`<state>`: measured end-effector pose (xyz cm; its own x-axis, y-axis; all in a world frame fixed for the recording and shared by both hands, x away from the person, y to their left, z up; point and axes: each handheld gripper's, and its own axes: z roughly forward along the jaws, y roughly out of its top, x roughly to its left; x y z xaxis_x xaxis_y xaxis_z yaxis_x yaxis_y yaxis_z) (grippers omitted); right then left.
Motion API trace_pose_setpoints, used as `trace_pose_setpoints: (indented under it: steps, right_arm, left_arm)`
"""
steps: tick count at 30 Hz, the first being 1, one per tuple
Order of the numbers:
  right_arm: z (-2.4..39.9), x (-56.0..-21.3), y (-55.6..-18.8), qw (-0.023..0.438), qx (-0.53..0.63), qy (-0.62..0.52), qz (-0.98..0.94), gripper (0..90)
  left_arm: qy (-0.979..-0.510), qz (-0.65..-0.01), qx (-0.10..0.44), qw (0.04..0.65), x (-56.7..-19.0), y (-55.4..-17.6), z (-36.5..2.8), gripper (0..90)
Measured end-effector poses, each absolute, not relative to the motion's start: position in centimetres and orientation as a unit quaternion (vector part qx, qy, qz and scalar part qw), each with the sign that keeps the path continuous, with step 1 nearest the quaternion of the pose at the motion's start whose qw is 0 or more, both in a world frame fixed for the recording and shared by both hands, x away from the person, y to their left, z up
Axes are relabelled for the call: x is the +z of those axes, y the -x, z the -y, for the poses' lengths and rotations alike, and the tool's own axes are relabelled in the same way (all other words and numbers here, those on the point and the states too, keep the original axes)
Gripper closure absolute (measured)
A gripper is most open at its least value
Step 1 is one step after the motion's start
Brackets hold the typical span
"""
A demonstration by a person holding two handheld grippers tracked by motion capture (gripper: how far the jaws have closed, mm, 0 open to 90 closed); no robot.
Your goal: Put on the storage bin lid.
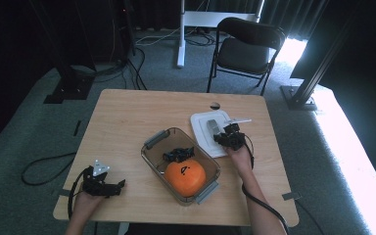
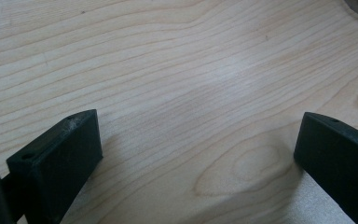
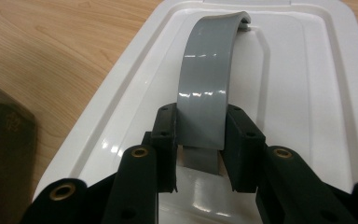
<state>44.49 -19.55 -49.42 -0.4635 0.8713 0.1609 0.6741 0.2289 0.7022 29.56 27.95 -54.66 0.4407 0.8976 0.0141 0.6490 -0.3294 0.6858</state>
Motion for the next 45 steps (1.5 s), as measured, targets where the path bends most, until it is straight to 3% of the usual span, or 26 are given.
trace_pose_setpoints:
  steps: [32, 45]
  right_arm:
    - [23.4, -41.3, -39.3, 0.180, 0.423, -0.461, -0.759, 68.1]
    - [23.4, -38.7, -36.6, 0.175, 0.455, -0.426, -0.762, 68.1]
  left_arm:
    - [-0.790, -0.489, 0.201, 0.310, -54.7, -29.6, -28.0, 1.2]
    - [-0.791, -0.489, 0.201, 0.309, -54.7, -29.6, -28.0, 1.1]
